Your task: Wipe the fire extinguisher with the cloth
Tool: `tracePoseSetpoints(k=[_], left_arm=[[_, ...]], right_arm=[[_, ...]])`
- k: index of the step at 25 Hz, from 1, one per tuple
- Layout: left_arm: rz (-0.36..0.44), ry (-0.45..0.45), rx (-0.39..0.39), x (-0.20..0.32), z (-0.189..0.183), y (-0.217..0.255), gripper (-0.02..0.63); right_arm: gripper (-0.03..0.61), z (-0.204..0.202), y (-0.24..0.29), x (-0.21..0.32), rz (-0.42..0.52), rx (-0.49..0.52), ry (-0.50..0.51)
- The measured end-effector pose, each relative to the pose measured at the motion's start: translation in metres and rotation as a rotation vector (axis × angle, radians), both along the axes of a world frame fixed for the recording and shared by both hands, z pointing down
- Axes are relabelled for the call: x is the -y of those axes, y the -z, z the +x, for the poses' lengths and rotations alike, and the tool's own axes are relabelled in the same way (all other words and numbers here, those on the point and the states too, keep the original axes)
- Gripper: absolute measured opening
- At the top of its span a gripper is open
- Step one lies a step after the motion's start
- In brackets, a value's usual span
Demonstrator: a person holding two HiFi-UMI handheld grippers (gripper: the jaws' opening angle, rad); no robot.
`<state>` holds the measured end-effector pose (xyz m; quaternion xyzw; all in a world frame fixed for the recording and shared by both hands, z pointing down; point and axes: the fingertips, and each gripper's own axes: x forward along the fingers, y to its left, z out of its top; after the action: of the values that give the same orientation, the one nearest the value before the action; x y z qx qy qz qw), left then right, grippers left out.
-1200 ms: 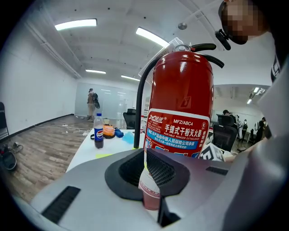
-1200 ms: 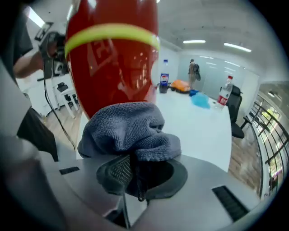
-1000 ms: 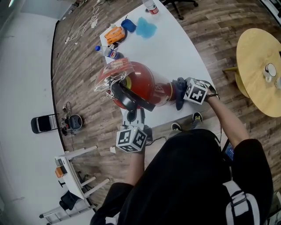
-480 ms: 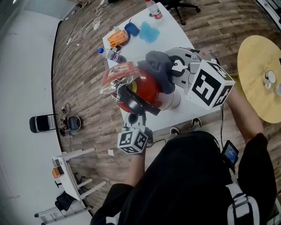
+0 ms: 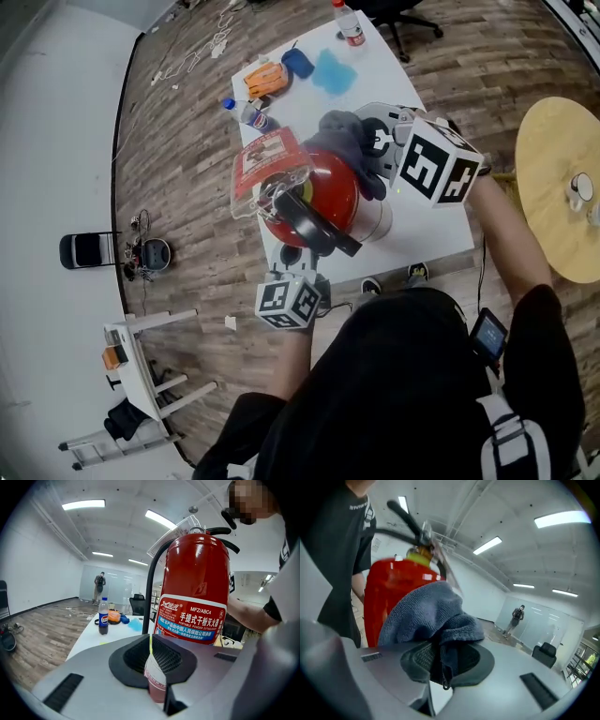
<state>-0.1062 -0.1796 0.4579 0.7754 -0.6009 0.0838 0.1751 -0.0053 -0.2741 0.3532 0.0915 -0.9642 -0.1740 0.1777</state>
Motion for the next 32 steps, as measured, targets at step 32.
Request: tracePoseSetpoints(k=[32], left_arm=[[-0.05,0.019,0.01,0.025,-0.008,-0.003,0.037]], right_arm=[[0.066,-0.077,-0.137,0.003,-0.444,-0.121,0.541]])
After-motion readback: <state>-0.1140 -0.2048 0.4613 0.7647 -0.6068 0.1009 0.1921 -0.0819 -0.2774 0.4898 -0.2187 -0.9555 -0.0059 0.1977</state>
